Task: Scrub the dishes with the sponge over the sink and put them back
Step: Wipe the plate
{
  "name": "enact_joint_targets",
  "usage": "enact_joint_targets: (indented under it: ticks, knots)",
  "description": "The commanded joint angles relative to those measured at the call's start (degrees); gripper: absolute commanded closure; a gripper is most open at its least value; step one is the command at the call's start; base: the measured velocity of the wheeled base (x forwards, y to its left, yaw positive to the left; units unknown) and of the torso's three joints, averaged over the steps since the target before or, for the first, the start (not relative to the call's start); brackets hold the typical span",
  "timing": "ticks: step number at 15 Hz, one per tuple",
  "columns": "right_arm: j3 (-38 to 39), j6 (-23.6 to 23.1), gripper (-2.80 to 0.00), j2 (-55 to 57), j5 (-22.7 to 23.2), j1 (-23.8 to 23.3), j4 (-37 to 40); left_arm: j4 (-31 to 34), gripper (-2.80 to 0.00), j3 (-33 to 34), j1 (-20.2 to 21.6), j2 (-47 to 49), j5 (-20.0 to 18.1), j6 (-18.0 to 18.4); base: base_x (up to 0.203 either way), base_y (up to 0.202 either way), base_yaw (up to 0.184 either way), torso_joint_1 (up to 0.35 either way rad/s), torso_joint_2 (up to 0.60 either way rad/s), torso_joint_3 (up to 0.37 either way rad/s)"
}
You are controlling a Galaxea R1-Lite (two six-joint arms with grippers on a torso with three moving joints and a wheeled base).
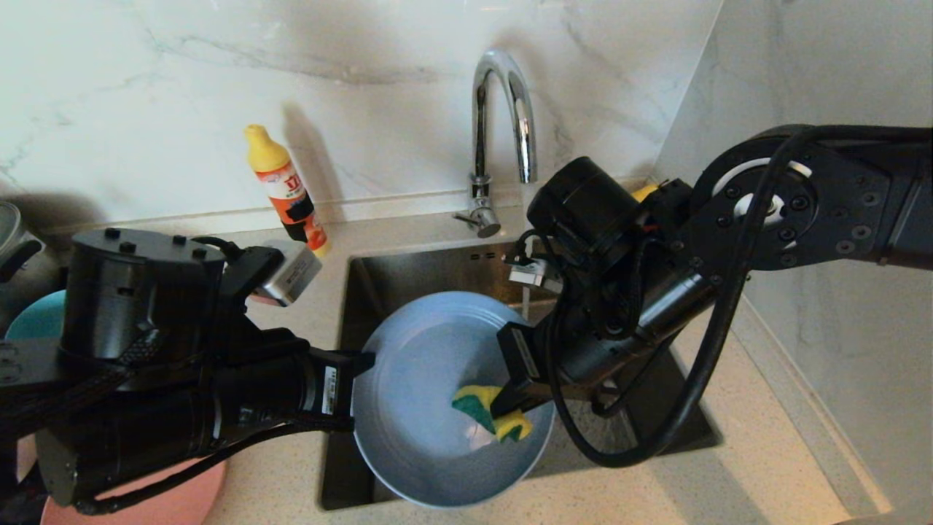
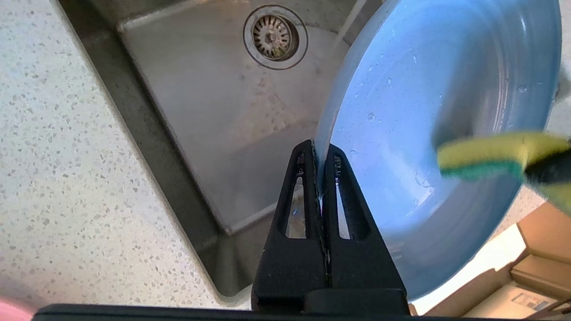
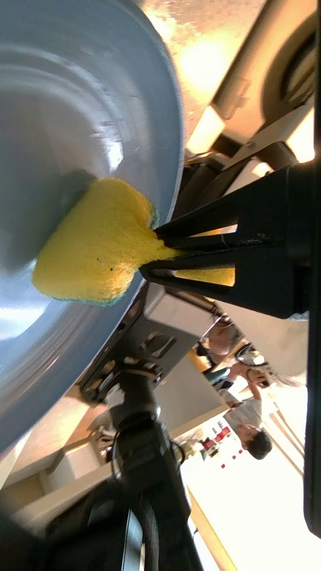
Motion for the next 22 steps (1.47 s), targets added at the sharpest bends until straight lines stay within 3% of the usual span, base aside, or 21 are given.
enact_joint_targets:
  ticks: [1, 7, 22]
  knots:
    - [3.1, 0.1, 0.00, -0.6, 0.2, 0.4, -0.1, -0.1, 0.00, -0.1, 0.0, 0.2, 0.0, -0.1, 0.000, 0.000, 0.000, 0.000, 0.00, 0.000]
    - [4.4, 0.0, 0.00, -1.8, 0.1, 0.5, -0.4, -0.1, 0.00, 0.0, 0.4, 0.1, 0.0, -0.1, 0.000, 0.000, 0.000, 0.000, 0.00, 0.000]
    - [1.9, 0.2, 0.00, -10.6, 0.1, -6.5, -0.1, -0.3, 0.00, 0.3, 0.9, 0.7, 0.1, -1.0, 0.000, 0.000, 0.000, 0.000, 0.00, 0.000]
